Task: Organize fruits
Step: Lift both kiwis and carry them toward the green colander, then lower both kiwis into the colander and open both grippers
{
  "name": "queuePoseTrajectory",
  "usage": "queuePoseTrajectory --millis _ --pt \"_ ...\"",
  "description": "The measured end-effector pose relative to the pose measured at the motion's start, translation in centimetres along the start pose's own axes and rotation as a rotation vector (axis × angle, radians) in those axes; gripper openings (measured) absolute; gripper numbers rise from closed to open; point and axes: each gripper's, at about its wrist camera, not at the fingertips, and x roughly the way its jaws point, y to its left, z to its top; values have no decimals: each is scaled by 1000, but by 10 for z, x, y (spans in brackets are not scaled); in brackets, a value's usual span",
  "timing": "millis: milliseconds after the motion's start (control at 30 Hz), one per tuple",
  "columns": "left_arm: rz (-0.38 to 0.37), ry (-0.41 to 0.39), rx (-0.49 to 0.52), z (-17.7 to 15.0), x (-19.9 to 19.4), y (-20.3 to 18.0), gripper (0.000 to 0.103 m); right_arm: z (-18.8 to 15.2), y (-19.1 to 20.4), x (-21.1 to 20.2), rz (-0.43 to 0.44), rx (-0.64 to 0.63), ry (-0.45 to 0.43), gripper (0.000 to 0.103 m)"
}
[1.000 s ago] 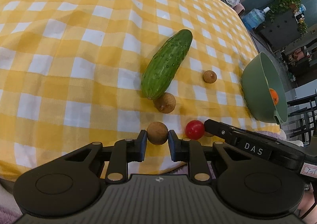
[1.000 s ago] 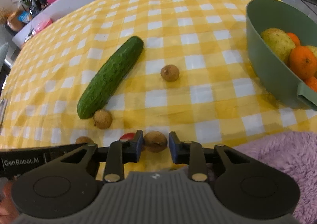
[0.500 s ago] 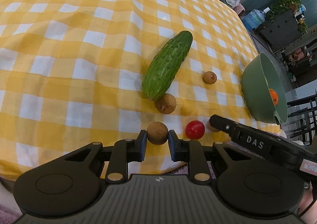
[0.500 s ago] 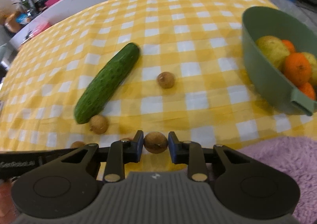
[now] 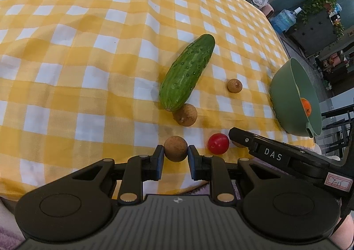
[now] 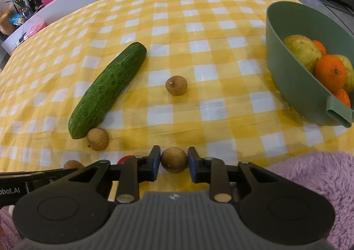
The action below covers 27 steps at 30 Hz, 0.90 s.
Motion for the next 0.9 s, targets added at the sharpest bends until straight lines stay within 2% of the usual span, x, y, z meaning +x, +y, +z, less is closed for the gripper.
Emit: queuePoseTrajectory --millis 200,500,633,900 --pt "6 -60 58 -1 -12 -9 25 0 -5 -9 55 30 -30 23" --pt "-8 -87 96 -2 -23 -24 25 8 -27 -36 124 115 -118 23" --pt "-2 -106 118 -3 -30 -33 25 9 -50 -53 179 181 -164 23" --pt "-34 -129 191 -1 -42 -68 25 6 -119 -92 201 358 -312 23"
